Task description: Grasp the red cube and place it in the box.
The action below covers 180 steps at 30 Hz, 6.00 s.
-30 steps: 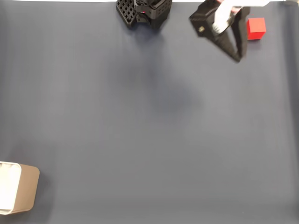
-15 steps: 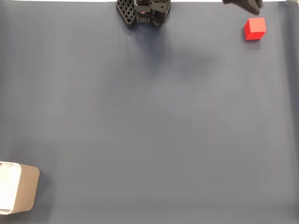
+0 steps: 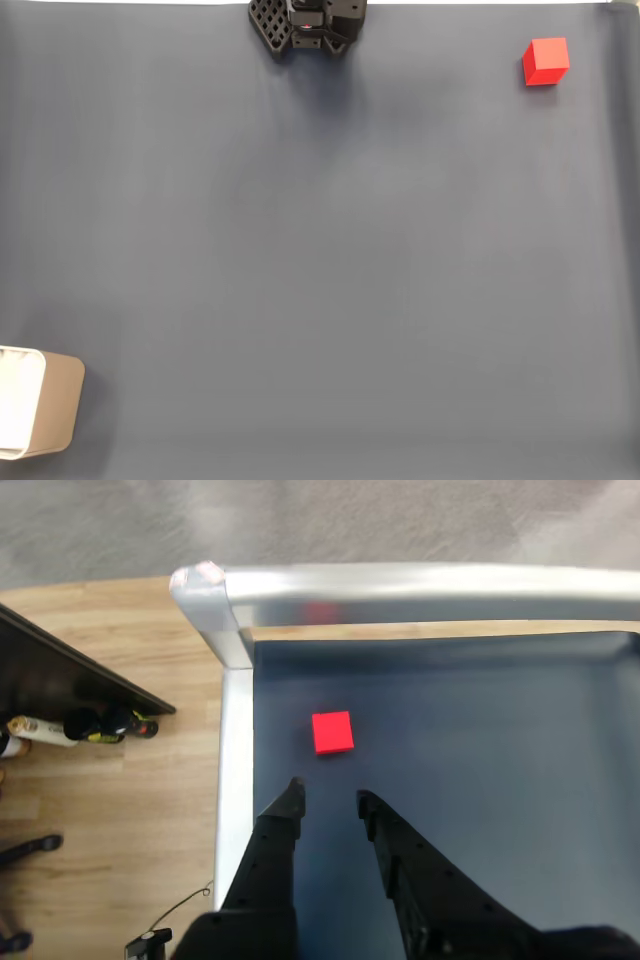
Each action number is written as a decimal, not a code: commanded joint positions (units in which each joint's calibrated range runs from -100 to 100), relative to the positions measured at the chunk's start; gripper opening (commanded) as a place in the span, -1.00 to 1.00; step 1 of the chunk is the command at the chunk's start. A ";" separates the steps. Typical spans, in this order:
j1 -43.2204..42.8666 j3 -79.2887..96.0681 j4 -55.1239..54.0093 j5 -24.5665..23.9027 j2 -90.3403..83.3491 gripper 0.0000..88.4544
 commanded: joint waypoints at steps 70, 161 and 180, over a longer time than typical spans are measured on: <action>5.09 14.92 -28.33 6.54 13.77 -0.03; 2.54 7.44 -45.87 3.86 39.16 0.00; 1.76 5.98 -45.95 3.32 40.81 0.00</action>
